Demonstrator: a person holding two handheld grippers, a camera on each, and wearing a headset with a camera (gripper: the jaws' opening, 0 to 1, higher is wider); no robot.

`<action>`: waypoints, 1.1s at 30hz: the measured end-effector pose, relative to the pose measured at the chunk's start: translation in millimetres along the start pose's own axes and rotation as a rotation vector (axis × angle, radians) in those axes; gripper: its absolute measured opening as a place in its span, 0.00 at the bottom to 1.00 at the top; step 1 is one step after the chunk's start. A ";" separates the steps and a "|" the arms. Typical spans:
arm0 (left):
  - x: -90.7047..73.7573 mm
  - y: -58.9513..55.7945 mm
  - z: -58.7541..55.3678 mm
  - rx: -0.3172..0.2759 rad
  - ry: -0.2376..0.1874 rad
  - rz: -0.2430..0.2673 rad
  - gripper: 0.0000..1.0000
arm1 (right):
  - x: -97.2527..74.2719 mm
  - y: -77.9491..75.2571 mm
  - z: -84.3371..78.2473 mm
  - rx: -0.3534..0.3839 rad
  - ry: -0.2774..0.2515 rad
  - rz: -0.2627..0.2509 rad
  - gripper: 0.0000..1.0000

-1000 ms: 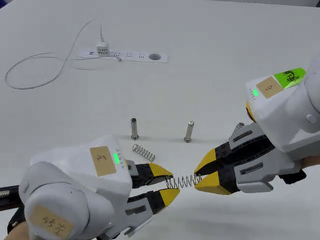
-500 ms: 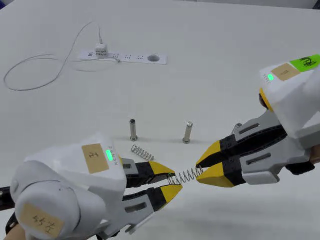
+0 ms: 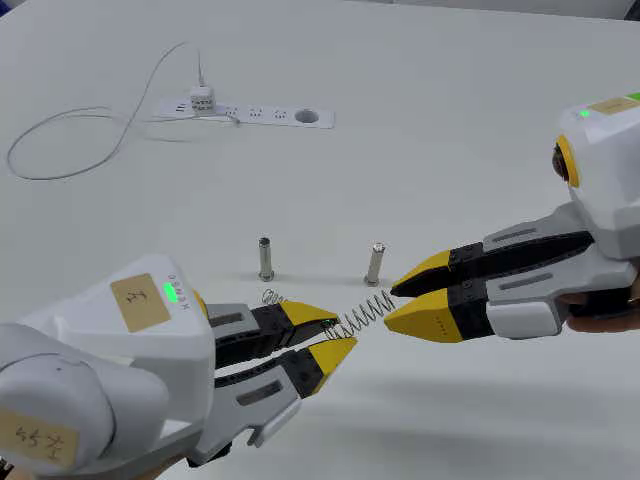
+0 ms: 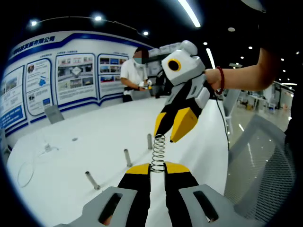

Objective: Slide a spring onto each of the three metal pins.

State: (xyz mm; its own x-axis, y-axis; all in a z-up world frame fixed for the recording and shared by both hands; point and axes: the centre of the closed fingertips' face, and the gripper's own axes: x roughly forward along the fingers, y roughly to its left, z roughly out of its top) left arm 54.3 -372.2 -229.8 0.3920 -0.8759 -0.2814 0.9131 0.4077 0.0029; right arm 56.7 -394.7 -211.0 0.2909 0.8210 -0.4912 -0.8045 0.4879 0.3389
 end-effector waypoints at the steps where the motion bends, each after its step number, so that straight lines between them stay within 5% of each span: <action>1: -0.4 1.0 0.7 -0.012 -0.007 0.006 0.09 | 0.5 -1.0 2.5 0.024 -0.018 -0.007 0.21; 5: -1.4 3.5 3.3 -0.058 -0.034 0.027 0.09 | 2.0 -3.2 12.6 0.112 -0.098 -0.009 0.21; 10: -1.2 3.5 4.9 -0.076 -0.047 0.039 0.09 | 3.6 -5.1 14.1 0.151 -0.124 -0.015 0.21; 25: 1.5 5.3 17.5 -0.262 -0.153 0.040 0.10 | 6.9 -5.5 25.7 0.182 -0.201 -0.008 0.15; 33: 2.3 5.4 18.8 -0.304 -0.163 0.033 0.10 | 6.2 -3.7 31.8 0.180 -0.230 0.001 0.13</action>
State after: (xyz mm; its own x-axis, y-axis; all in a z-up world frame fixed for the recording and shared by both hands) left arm 62.2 -376.9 -212.4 0.4558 -0.8807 -0.1287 0.8341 0.4731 -0.2835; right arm 78.0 -381.9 -189.8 0.4160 0.8574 -0.3030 -0.7062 0.5146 0.4863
